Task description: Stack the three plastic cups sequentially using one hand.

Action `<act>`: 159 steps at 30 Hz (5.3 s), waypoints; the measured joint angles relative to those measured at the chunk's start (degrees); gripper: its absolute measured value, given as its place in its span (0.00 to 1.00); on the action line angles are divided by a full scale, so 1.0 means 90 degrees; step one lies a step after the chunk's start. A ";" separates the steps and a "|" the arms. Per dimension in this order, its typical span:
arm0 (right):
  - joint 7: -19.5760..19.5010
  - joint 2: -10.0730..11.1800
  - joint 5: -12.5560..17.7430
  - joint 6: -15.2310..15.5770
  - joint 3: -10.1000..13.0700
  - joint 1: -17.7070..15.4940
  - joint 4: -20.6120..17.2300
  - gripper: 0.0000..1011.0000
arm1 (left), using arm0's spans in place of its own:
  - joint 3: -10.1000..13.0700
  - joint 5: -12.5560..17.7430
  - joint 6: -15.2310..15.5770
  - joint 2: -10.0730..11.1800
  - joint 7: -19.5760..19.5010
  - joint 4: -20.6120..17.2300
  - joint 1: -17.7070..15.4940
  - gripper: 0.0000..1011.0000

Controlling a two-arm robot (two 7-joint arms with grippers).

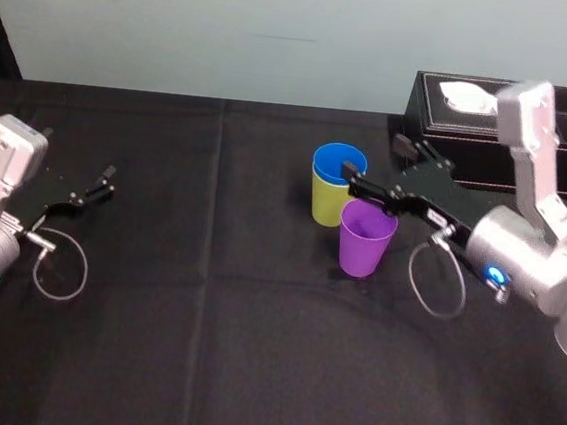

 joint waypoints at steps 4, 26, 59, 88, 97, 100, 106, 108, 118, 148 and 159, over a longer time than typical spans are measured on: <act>-0.0142 0.0370 0.0143 0.0034 0.0270 -0.0722 -0.0720 0.99 | 0.0000 0.0000 0.0000 0.0000 0.0000 0.0000 0.0000 1.00; -0.0433 0.0905 0.0042 -0.0327 0.0806 -0.2735 -0.1741 0.99 | 0.0000 0.0000 0.0000 0.0000 0.0000 0.0000 0.0000 1.00; -0.0280 -0.0095 -0.1030 -0.1350 0.0412 -0.1975 -0.0180 0.99 | 0.0000 0.0000 0.0000 0.0000 0.0000 0.0000 0.0000 1.00; -0.0346 -0.0611 -0.1151 -0.1405 0.0430 -0.1483 0.0486 0.99 | 0.0000 0.0000 0.0000 0.0000 0.0000 0.0000 0.0000 1.00; -0.0367 -0.0704 -0.1277 -0.1347 0.0373 -0.1261 0.0690 0.99 | 0.0000 0.0000 0.0000 0.0000 0.0000 0.0000 0.0000 1.00; -0.0368 -0.0735 -0.1302 -0.1345 0.0355 -0.1203 0.0754 0.99 | 0.0000 0.0000 0.0000 0.0000 0.0000 0.0000 0.0000 1.00; -0.0380 -0.0782 -0.1351 -0.1339 0.0334 -0.1131 0.0838 0.99 | 0.0000 0.0000 0.0000 0.0000 0.0000 0.0000 0.0000 1.00; -0.0392 -0.0791 -0.1362 -0.1338 0.0332 -0.1122 0.0849 0.99 | 0.0000 0.0000 0.0000 0.0000 0.0000 0.0000 -0.0001 1.00; -0.0414 -0.0871 -0.1461 -0.1355 0.0295 -0.0971 0.0973 0.99 | 0.0000 0.0000 0.0000 0.0000 0.0000 0.0000 0.0000 1.00; -0.0349 -0.1006 -0.1515 -0.1358 0.0242 -0.0673 0.1308 0.87 | 0.0000 0.0000 0.0000 0.0000 0.0000 0.0000 -0.0001 1.00; -0.0350 -0.1000 -0.1515 -0.1363 0.0250 -0.0682 0.1293 0.71 | 0.0000 0.0000 0.0000 0.0000 0.0000 0.0000 0.0000 1.00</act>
